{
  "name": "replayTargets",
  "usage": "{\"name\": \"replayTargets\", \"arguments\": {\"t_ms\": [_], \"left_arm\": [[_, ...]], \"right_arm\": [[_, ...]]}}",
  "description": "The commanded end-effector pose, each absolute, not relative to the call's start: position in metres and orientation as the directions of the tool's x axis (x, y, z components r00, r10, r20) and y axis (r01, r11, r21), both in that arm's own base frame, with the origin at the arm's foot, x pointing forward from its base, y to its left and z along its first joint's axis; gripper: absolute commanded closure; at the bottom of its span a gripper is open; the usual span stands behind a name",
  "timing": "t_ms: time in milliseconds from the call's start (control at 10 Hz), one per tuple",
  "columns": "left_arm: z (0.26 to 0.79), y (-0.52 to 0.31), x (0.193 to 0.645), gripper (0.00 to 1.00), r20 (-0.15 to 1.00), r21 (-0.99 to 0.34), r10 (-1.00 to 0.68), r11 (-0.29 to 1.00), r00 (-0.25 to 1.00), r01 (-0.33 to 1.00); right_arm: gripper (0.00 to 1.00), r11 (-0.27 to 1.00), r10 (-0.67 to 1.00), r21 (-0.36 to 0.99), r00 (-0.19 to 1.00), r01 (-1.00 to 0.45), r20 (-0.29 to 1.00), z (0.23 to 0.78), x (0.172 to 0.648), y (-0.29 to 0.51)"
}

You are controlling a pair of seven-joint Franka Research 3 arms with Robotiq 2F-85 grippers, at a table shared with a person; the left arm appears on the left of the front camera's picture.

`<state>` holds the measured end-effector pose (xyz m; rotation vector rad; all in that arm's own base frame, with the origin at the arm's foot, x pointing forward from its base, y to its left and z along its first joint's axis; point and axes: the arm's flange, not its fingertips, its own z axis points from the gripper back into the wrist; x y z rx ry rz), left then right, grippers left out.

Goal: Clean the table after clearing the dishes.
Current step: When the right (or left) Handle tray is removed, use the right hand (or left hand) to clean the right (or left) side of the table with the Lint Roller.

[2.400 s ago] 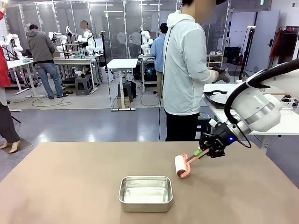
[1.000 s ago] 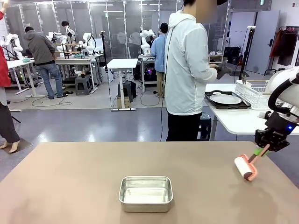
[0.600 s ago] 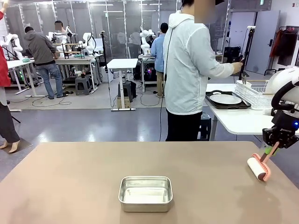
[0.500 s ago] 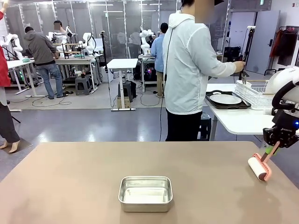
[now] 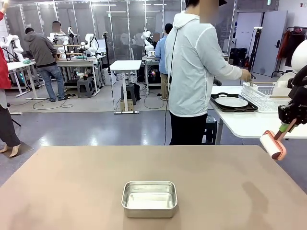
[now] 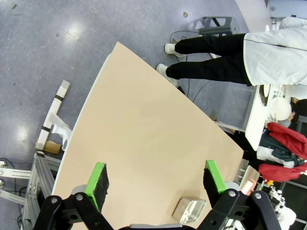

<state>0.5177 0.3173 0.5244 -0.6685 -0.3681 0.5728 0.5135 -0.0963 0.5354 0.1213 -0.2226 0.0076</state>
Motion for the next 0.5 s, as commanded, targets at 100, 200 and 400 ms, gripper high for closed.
{"name": "replayTargets", "arguments": {"t_ms": [100,200,400], "left_arm": [[0.525,0.315,0.512,0.00,0.151,-0.668,0.603,0.646,0.783,-0.369],[0.525,0.315,0.512,0.00,0.151,-0.668,0.603,0.646,0.783,-0.369],[0.525,0.315,0.512,0.00,0.151,-0.668,0.603,0.646,0.783,-0.369]], "right_arm": [[0.79,0.993,-0.006,0.119,0.975,-0.021,0.221,0.535,0.513,-0.096],[0.79,0.993,-0.006,0.119,0.975,-0.021,0.221,0.535,0.513,-0.096],[0.79,0.993,-0.006,0.119,0.975,-0.021,0.221,0.535,0.513,-0.096]]}}
